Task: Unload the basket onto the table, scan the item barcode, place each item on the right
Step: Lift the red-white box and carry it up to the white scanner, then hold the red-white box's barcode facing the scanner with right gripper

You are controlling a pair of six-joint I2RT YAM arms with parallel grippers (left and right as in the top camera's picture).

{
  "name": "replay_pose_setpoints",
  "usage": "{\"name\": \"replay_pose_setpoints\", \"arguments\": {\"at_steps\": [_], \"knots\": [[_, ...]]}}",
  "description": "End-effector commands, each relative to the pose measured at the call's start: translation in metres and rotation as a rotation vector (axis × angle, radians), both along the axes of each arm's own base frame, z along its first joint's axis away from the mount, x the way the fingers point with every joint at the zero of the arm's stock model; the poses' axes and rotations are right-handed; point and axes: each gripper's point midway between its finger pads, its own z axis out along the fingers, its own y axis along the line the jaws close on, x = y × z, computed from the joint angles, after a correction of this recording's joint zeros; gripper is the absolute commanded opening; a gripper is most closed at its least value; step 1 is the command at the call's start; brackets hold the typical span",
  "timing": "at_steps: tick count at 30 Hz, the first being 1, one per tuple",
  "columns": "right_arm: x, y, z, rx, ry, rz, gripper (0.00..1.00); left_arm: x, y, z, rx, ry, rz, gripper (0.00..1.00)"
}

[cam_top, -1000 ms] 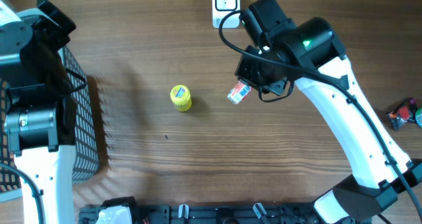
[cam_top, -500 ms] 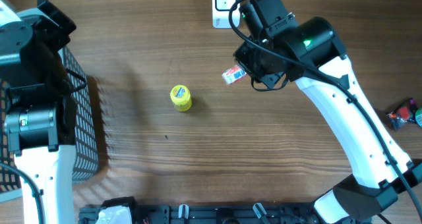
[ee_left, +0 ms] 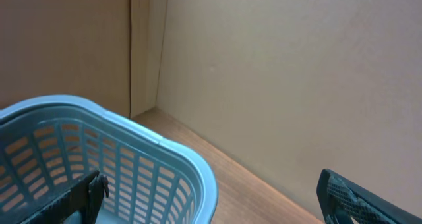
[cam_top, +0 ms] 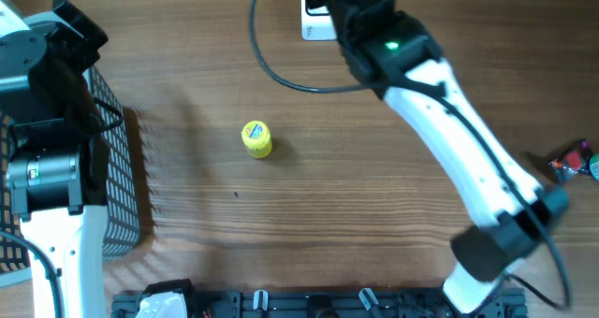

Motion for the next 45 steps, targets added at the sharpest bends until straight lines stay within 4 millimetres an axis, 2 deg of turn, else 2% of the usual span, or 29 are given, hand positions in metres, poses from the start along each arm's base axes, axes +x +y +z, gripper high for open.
{"name": "replay_pose_setpoints", "arguments": {"at_steps": [1, 2, 4, 6, 7, 9, 10, 12, 13, 14, 16, 18, 20, 23, 27, 28, 29, 32, 33, 35, 36, 37, 38, 39, 40, 41, 42, 44, 45], "knots": [[0.037, 0.032, -0.069, -0.16, 0.015, 0.092, 0.05, 0.001, 0.0, -0.002, -0.018, -0.006, -0.006, 1.0], [0.046, 0.051, -0.081, -0.127, -0.005, 0.161, 0.05, 0.001, 0.0, -0.002, -0.018, -0.006, -0.006, 1.0], [0.047, 0.086, -0.095, -0.071, -0.024, 0.324, 0.05, 0.001, 0.0, -0.002, -0.017, -0.006, -0.006, 1.0], [0.029, 0.124, -0.104, -0.001, -0.019, 0.589, 0.05, 0.001, 0.0, -0.002, -0.017, -0.006, -0.006, 1.0], [0.018, 0.135, -0.107, 0.009, -0.016, 0.707, 0.05, 0.001, 0.0, -0.002, -0.017, -0.005, -0.006, 1.0], [-0.003, 0.142, -0.107, 0.002, -0.029, 0.915, 0.05, 0.001, 0.0, -0.002, -0.017, -0.005, -0.006, 1.0], [-0.014, 0.141, -0.106, 0.031, -0.026, 1.017, 0.05, 0.001, 0.0, -0.002, -0.017, -0.005, -0.006, 1.0], [-0.023, 0.119, -0.099, 0.097, -0.024, 1.16, 0.04, 0.001, 0.0, -0.002, -0.018, -0.005, -0.006, 1.0], [-0.023, 0.095, -0.097, 0.138, -0.024, 1.23, 0.05, 0.001, 0.0, -0.002, -0.018, -0.005, -0.006, 1.0], [-0.023, 0.08, -0.096, 0.159, -0.028, 1.267, 0.05, 0.001, 0.0, -0.002, -0.018, -0.004, -0.006, 1.0], [-0.03, 0.043, -0.096, 0.208, -0.111, 1.451, 0.05, 0.001, 0.0, -0.003, -0.018, -0.001, -0.006, 1.0], [-0.028, 0.024, -0.108, 0.224, -0.144, 1.529, 0.05, 0.001, 0.0, -0.004, -0.018, 0.002, -0.005, 1.0], [-0.025, 0.019, -0.129, 0.233, -0.144, 1.578, 0.05, 0.001, 0.0, -0.004, -0.019, 0.002, -0.005, 1.0], [-0.023, 0.028, -0.154, 0.209, -0.181, 1.598, 0.05, 0.001, 0.0, -0.004, -0.019, 0.003, -0.005, 1.0], [-0.024, 0.038, -0.164, 0.096, -0.346, 1.622, 0.05, 0.001, 0.0, -0.005, -0.019, 0.007, -0.005, 1.0], [-0.019, 0.042, -0.167, 0.086, -0.352, 1.597, 0.05, 0.001, 0.0, -0.006, -0.02, 0.011, -0.005, 1.0], [-0.006, 0.048, -0.171, 0.107, -0.295, 1.509, 0.05, 0.002, 0.0, -0.007, -0.02, 0.015, -0.005, 1.0], [0.027, 0.053, -0.176, 0.291, -0.038, 1.271, 0.05, 0.005, 0.001, -0.012, -0.022, 0.031, -0.005, 1.0], [0.029, 0.053, -0.175, 0.353, 0.026, 1.245, 0.05, 0.007, 0.001, -0.014, -0.023, 0.036, -0.005, 1.0], [0.033, 0.046, -0.174, 0.505, 0.183, 1.184, 0.05, 0.01, 0.001, -0.018, -0.024, 0.045, -0.005, 1.0], [0.041, 0.039, -0.178, 0.641, 0.333, 1.098, 0.05, 0.011, 0.002, -0.019, -0.025, 0.048, -0.005, 1.0], [0.051, 0.029, -0.19, 0.781, 0.498, 0.965, 0.05, 0.011, 0.002, -0.019, -0.025, 0.049, -0.005, 1.0], [0.061, 0.016, -0.208, 0.884, 0.636, 0.816, 0.05, 0.011, 0.002, -0.019, -0.025, 0.048, -0.005, 1.0], [0.071, -0.002, -0.237, 0.961, 0.769, 0.607, 0.05, 0.011, 0.001, -0.019, -0.026, 0.047, -0.009, 1.0], [0.072, -0.021, -0.279, 0.992, 0.911, 0.355, 0.04, 0.012, 0.0, -0.019, -0.034, 0.044, -0.016, 1.0], [0.06, -0.045, -0.324, 0.948, 1.034, 0.088, 0.05, 0.013, -0.003, -0.019, -0.037, 0.043, -0.031, 1.0], [0.048, -0.062, -0.349, 0.888, 1.092, -0.072, 0.05, 0.014, -0.005, -0.019, -0.041, 0.043, -0.047, 1.0], [0.012, -0.091, -0.386, 0.732, 1.204, -0.332, 0.04, 0.015, -0.005, -0.02, -0.042, 0.043, -0.048, 1.0], [-0.002, -0.097, -0.393, 0.675, 1.247, -0.379, 0.05, 0.015, -0.005, -0.019, -0.042, 0.043, -0.048, 1.0]]}}
